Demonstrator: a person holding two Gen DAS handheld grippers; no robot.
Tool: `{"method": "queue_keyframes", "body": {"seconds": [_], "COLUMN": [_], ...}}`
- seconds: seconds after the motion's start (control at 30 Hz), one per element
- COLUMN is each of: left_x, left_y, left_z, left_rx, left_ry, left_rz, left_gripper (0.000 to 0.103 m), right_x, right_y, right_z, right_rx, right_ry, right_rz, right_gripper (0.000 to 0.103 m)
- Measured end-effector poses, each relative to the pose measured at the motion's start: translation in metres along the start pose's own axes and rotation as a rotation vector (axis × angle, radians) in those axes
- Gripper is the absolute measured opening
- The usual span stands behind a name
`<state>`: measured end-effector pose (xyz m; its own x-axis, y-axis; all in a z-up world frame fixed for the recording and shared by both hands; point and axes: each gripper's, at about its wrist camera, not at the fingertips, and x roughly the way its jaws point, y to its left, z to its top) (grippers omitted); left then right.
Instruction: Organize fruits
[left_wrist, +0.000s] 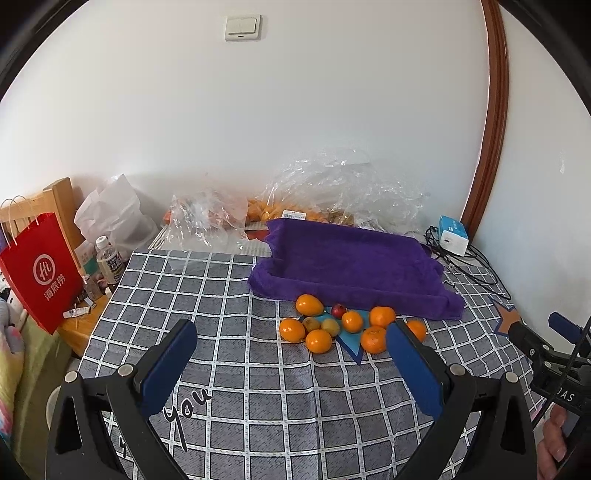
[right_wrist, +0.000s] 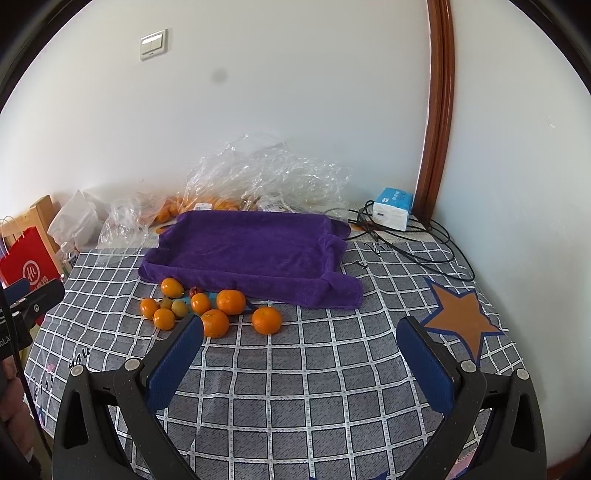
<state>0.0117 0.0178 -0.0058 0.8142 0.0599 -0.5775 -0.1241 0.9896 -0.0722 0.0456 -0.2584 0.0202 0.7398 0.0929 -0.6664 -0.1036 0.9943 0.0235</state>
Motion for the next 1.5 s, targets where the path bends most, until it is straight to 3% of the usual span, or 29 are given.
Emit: {"method": "queue_keyframes", "body": {"seconds": [0.27,0.57,0.7,0.9,1.0,1.1,1.5], "left_x": [0.016,0.067,0.097,0.129,0.142,0.150,0.174], "left_y": [0.002,0.011,0.020,0.033,0.040,0.045,0.051], "left_z": [-0.002,-0.017,-0.026,-0.035,-0.037,-0.040,-0.047], "left_rx": [0.004,0.017,0.005,0.021,0.026,0.020,-0.004], "left_ry": [-0.006,0.078,0.143,0.205,0.250,0.269,0.297], "left_rz": [0.023,0.008,0.004,0.013,-0.002,-0.014,-0.068], "left_gripper": [0.103,0.103,0.095,0.094,0.093,0.084,0.084], "right_x": [0.014,0.064,0.105,0.148,0.161,0.171,0.203], "right_y": [0.009,0.018,0.020,0.018,0.021,0.027,0.045], "right_z": [-0.002,-0.013,-0.017,-0.022,-0.022,-0.023,-0.027], "right_rx": [-0.040,-0.043,-0.018,0.028,0.029,0.020,-0.023], "right_ry": [-0.005,0.064,0.177,0.257,0.280,0.291,0.336], "right_rz": [-0.009,0.024,0.072,0.083,0.086,0.101,0.103], "right_gripper": [0.103,0.103,0.096,0.090,0.085,0.084,0.073]}}
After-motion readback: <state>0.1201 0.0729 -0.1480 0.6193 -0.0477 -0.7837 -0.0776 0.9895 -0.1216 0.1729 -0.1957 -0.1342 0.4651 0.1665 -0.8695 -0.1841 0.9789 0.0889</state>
